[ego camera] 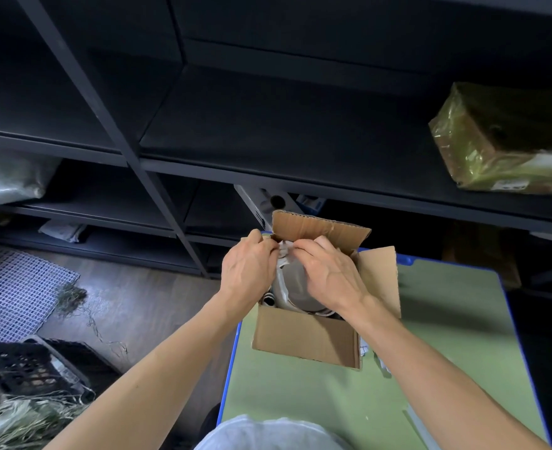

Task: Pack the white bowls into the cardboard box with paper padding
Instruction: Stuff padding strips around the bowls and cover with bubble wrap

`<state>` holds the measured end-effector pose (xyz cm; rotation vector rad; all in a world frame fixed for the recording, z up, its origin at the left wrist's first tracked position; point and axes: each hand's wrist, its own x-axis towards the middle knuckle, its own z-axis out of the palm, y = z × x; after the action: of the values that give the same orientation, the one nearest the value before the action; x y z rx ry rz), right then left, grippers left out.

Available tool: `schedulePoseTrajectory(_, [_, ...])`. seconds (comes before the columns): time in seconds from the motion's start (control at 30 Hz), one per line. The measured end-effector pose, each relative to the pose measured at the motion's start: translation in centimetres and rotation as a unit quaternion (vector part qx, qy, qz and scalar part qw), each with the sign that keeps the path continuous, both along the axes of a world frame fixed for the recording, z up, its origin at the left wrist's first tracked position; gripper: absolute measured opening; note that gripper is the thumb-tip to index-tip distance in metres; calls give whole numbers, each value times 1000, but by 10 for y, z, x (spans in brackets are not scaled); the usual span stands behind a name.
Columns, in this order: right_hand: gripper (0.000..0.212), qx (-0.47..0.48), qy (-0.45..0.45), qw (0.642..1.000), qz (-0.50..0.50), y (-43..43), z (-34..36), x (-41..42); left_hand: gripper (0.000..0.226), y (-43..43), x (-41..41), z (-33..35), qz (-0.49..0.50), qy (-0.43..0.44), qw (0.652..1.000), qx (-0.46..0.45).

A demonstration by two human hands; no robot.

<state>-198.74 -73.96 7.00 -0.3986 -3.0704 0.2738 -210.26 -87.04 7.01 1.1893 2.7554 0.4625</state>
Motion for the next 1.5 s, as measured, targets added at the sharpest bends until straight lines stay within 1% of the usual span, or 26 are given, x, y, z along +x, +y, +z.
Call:
schedulePoseTrajectory(0.03, [50, -1, -11, 1000, 4, -2, 1, 1, 32, 0, 0, 1, -6, 3, 1000, -11])
schedulePoseTrajectory(0.1, [52, -7, -1, 1000, 5, -4, 5, 4, 32, -1, 1, 3, -14, 8, 1000, -25])
schedulePoseTrajectory(0.17, [50, -17, 20, 1000, -5, -4, 9, 9, 29, -5, 2, 7, -5, 9, 1000, -2])
schedulePoseTrajectory(0.27, [49, -15, 21, 1000, -14, 0, 13, 20, 19, -14, 10, 11, 10, -10, 998, 58])
schedulePoseTrajectory(0.37, [51, -29, 14, 999, -18, 3, 13, 31, 14, -21, 24, 12, -8, -26, 998, 58])
schedulePoseTrajectory(0.47, [44, -40, 16, 999, -16, 0, 16, 42, 15, -23, 42, 11, -13, -29, 998, 61])
schedulePoseTrajectory(0.7, [29, -64, 87, 993, -54, 2, 30, 86, 16, -7, 98, 20, -84, -44, 989, 115])
schedulePoseTrajectory(0.8, [31, -56, 105, 989, -87, 12, 36, 116, 17, 6, 127, 27, -120, -54, 984, 124])
schedulePoseTrajectory(0.9, [38, -44, 129, 985, -108, 24, 38, 148, 18, 20, 158, 27, -194, -89, 970, 120])
schedulePoseTrajectory(1.0, [34, -41, 149, 978, -138, 33, 33, 179, 18, 31, 187, 19, -257, -110, 952, 124])
schedulePoseTrajectory(1.1, [35, -53, 132, 975, -172, 39, 22, 207, 29, 40, 211, 5, -301, -134, 939, 98])
schedulePoseTrajectory(1.2, [36, -66, 79, 975, -196, 47, 5, 224, 38, 51, 225, -15, -307, -118, 944, 30])
schedulePoseTrajectory(1.3, [42, -96, 9, 976, -196, 56, -16, 231, 45, 66, 229, -29, -278, -105, 952, -74])
schedulePoseTrajectory(1.37, [43, -116, -20, 975, -189, 62, -30, 230, 49, 77, 230, -35, -258, -88, 953, -132])
schedulePoseTrajectory(1.4, [44, -123, -30, 975, -185, 65, -37, 229, 51, 82, 229, -38, -244, -84, 955, -148])
schedulePoseTrajectory(1.5, [46, -138, -53, 974, -173, 77, -55, 220, 56, 95, 228, -43, -175, -126, 963, -165])
